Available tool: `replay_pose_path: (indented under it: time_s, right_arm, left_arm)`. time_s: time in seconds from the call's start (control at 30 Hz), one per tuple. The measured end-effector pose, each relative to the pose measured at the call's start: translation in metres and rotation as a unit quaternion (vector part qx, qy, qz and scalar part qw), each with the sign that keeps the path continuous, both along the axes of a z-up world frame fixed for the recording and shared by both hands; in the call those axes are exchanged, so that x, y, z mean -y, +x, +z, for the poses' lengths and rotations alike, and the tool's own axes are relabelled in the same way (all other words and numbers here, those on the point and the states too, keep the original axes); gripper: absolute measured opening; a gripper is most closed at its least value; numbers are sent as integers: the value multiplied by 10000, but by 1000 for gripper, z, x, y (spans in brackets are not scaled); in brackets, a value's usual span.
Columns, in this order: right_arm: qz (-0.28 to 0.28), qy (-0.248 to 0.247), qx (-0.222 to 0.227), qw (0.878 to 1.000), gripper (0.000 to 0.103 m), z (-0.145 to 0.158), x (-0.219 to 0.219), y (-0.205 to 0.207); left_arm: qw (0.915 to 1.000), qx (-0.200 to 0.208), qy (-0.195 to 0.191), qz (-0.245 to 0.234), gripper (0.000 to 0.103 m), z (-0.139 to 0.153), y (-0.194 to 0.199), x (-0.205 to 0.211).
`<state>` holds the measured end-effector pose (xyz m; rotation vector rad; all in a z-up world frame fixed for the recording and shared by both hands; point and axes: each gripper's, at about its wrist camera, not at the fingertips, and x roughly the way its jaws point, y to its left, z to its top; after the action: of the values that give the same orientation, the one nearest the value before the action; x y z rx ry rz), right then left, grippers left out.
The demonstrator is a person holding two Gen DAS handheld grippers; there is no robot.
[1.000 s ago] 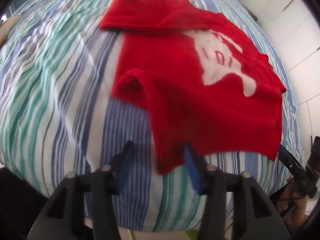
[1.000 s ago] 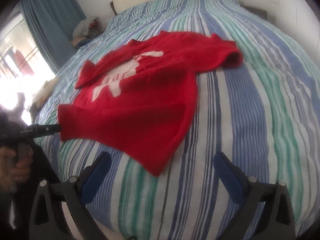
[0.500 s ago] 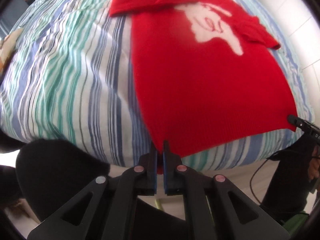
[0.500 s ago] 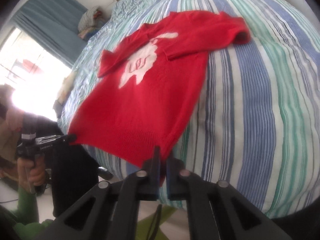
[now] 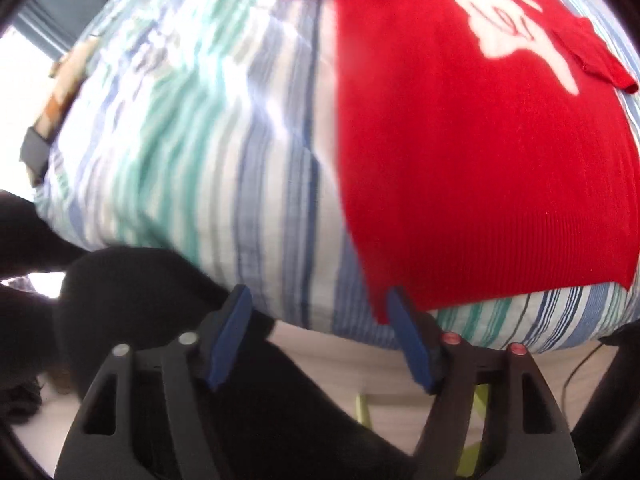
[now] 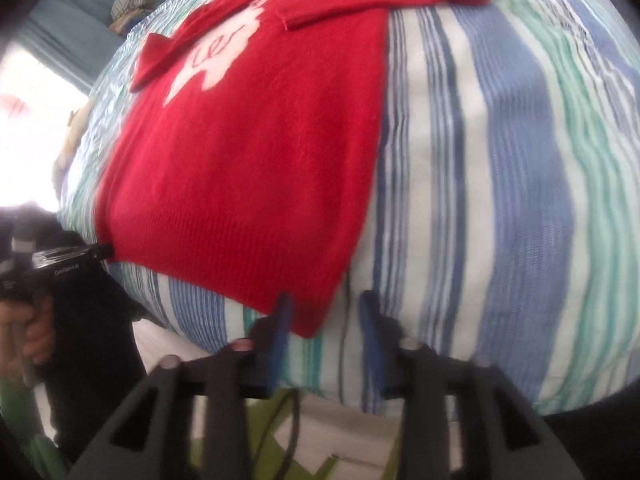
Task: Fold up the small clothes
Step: 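Grasp the red sweater hem with both grippers and pull it straight, then grasp a sweater sleeve with the right gripper, pull it outward, release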
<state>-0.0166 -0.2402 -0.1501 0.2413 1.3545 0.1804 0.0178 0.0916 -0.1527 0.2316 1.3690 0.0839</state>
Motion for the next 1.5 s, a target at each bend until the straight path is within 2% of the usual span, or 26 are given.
replay_pose_path:
  time_s: [0.03,0.1,0.17,0.23,0.3,0.37,0.4,0.47,0.53,0.57,0.6,0.7,0.73,0.8,0.87,0.97,1.07,1.17,1.23,1.33,1.43,1.47,1.5]
  right_arm:
    - [106,-167,141,9997,55,16,6,3]
    - [481,-828,541,9939,55,52,14,17]
    - [872,-1463,1062,9797,57,85,11,41]
    - [1309,-1718,1506,9647,64,103,-4,73]
    - [1953,-1660,1680,9519,67,97,-29,111]
    - [2596,-1459,1651,9402,67,70,-55,148]
    - [2717,-1526,1611,9365,67,52,-65,166]
    - [2624,-1767,1517,9364,63,15,-70,196]
    - [2325,-1601,1405,9490,35,-4,-57,216]
    - [2038,-1377,1441,9585,9,0,-45,220]
    - [1698,-1156,1527,9667,6,11,-27,220]
    - [492,-652,1987,9766,6,57,58,206]
    - [-30,-474,2082,9769,6,72,96,195]
    - [-1077,-377,2205,9687,6,88,177,168]
    - [-1911,-585,2147,9560,6,88,247,136]
    - [-2707,-737,1681,9450,6,56,312,99]
    - [-3233,-493,1452,9338,6,24,337,76]
    - [-3682,-170,1553,9165,6,11,345,56]
    - [-3861,-82,1562,9091,6,5,347,53]
    - [-3895,-124,1517,9084,6,-2,345,55]
    - [-3777,-256,1479,9137,6,-1,346,55]
    - [-3707,-382,1464,9164,7,0,343,57]
    - [-3645,-489,1448,9186,12,2,341,56]
  left_arm:
    - [9997,191,125,32,74,12,-4,-5]
    - [9982,531,179,205,74,33,-6,-17]
    - [9960,792,-10,410,74,49,-4,-25]
    - [9925,1016,-318,600,74,60,2,-28]
    - [9902,1053,-532,749,74,67,8,-27]
    - [9882,1059,-746,818,74,71,6,-21]
    - [9874,1070,-821,830,74,72,2,-17]
    - [9875,1047,-807,861,74,74,-2,-13]
    - [9889,989,-686,873,74,72,-4,-11]
    - [9892,990,-644,863,74,71,-6,-11]
    - [9897,983,-616,837,73,70,-6,-11]
    - [9917,891,-551,743,73,64,-6,-6]
    - [9924,843,-554,700,73,62,-4,-3]
    - [9932,798,-603,602,73,60,0,8]
    - [9936,765,-684,479,73,60,6,22]
    - [9932,781,-835,217,71,66,14,47]
    - [9923,945,-804,-60,71,79,15,66]
    - [9920,1014,-722,-206,71,85,12,73]
    - [9929,995,-622,-213,71,81,11,71]
    - [9948,895,-473,-113,71,73,8,60]
    - [9960,844,-303,-9,71,68,8,47]
    - [9959,868,-239,16,71,68,9,42]
    - [9956,914,-200,35,72,69,11,37]
